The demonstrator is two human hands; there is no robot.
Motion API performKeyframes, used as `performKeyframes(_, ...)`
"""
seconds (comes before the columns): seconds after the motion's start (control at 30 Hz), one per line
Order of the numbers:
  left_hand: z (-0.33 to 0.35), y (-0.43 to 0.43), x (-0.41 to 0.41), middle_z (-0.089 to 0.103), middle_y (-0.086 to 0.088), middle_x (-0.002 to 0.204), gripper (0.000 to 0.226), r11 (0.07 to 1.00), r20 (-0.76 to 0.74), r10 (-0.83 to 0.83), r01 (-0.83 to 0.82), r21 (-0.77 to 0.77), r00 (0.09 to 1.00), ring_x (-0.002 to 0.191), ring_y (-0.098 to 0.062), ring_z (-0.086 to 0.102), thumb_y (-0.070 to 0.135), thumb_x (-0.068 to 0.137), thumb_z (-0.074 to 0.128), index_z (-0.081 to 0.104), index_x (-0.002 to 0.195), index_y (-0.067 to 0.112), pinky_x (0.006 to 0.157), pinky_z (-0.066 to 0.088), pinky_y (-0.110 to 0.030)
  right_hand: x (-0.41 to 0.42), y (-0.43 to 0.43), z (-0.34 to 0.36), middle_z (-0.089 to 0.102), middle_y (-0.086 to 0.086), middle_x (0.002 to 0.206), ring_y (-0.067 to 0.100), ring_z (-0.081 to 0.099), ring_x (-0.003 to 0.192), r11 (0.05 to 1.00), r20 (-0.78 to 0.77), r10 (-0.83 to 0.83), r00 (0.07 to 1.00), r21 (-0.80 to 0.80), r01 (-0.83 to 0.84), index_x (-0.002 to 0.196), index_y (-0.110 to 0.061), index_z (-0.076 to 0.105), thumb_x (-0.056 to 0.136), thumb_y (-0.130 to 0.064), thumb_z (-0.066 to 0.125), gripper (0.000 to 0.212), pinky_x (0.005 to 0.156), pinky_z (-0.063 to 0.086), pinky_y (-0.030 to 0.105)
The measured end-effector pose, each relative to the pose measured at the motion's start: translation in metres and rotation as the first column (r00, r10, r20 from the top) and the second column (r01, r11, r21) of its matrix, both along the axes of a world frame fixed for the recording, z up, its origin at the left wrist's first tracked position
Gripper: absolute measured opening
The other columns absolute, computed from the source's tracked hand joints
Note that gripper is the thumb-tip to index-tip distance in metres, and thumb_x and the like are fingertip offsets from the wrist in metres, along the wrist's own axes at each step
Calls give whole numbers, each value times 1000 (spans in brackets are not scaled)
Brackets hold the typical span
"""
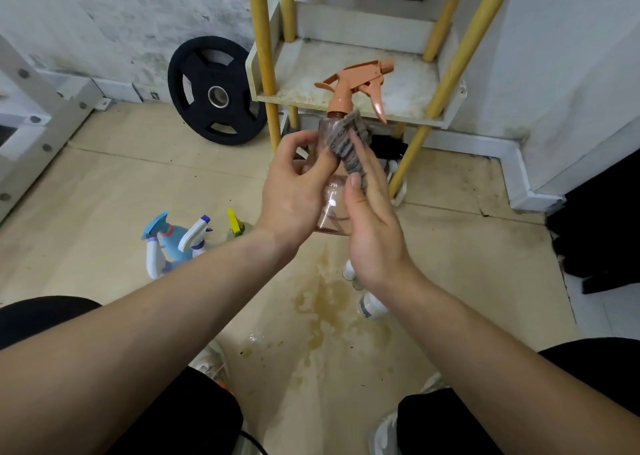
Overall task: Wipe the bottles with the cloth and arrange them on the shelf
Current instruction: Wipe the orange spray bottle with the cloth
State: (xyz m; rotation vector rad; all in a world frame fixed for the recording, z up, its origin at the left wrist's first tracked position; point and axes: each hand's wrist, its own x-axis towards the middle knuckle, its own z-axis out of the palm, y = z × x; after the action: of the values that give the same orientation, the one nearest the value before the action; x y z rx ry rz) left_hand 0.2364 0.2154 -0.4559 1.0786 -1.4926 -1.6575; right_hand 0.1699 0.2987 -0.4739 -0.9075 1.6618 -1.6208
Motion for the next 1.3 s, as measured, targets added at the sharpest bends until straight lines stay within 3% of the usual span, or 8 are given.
performKeyframes(0.1, -2, -3, 1, 76, -9, 100, 20, 998, -34, 56, -55, 36, 998, 85, -19, 73, 28, 101, 61, 68, 118, 21, 74, 60, -35, 2, 0, -2, 45, -6, 155, 0, 45, 139, 997, 109, -45, 993, -50, 51, 150, -36, 44, 107, -43, 36, 44, 111, 44, 29)
performKeyframes(0.23, 0, -10, 6, 76, 5, 90, 25, 994, -65, 61, -55, 90, 996, 77, -10, 67, 20, 105, 51, 77, 102, 18, 66, 54, -26, -16, 2, 7, 75, -25, 87, -10, 70, 83, 994, 376, -78, 923, -41, 101, 119, -28, 57, 111, -25, 35, 24, 69, 54, 12)
performKeyframes(0.47, 3, -9, 4, 73, -19, 113, 32, 958, -141, 10, 31, 285, 990, 105, -34, 70, 21, 99, 49, 72, 114, 5, 102, 52, -53, -13, -1, 5, 72, -32, 80, -11, 69, 80, 998, 292, -58, 955, 10, 57, 111, -37, 53, 111, -24, 34, 23, 67, 57, 15)
performKeyframes(0.77, 5, -1, -2, 66, 10, 73, 38, 993, -11, 113, -113, 25, 993, 74, -11, 61, 23, 105, 39, 64, 77, 27, 72, 50, -29, -6, 1, 13, 60, -19, 120, -21, 59, 103, 999, 124, -37, 992, -13, 39, 144, -32, 41, 112, -27, 32, 33, 86, 52, 10)
performKeyframes(0.87, 2, -3, -6, 62, 11, 67, 36, 988, 16, 152, -152, 12, 988, 73, -13, 59, 22, 104, 40, 61, 75, 26, 71, 49, -31, 1, 3, 2, 25, -11, 166, -4, 22, 149, 999, -281, -44, 959, 4, 47, 157, -43, 22, 105, -39, 32, 53, 124, 26, 31)
performKeyframes(1.07, 6, -16, -1, 65, 2, 68, 29, 986, 23, 112, -114, 123, 993, 65, -13, 63, 23, 105, 45, 62, 83, 13, 55, 51, -25, 7, 10, -12, 8, -1, 171, 23, 1, 158, 998, -696, 61, 716, 60, -27, 158, -29, 31, 107, -34, 31, 51, 129, 9, 44)
performKeyframes(1.2, 12, -21, 5, 79, -3, 90, 47, 947, -10, 101, -93, 308, 995, 85, -19, 76, 49, 104, 46, 72, 91, 12, 79, 61, -33, 1, 14, -13, 18, 7, 169, 30, 4, 158, 994, -801, 91, 591, 36, -104, 155, -20, 37, 106, -29, 35, 50, 128, 11, 47)
performKeyframes(1.3, 14, -13, 5, 79, -3, 97, 54, 969, -1, -1, 1, 246, 1000, 93, -19, 76, 57, 103, 40, 77, 96, 19, 88, 59, -38, -6, 9, -14, 20, 7, 169, 27, 10, 158, 995, -743, 48, 668, -21, -95, 154, -19, 41, 106, -30, 36, 49, 126, 17, 51)
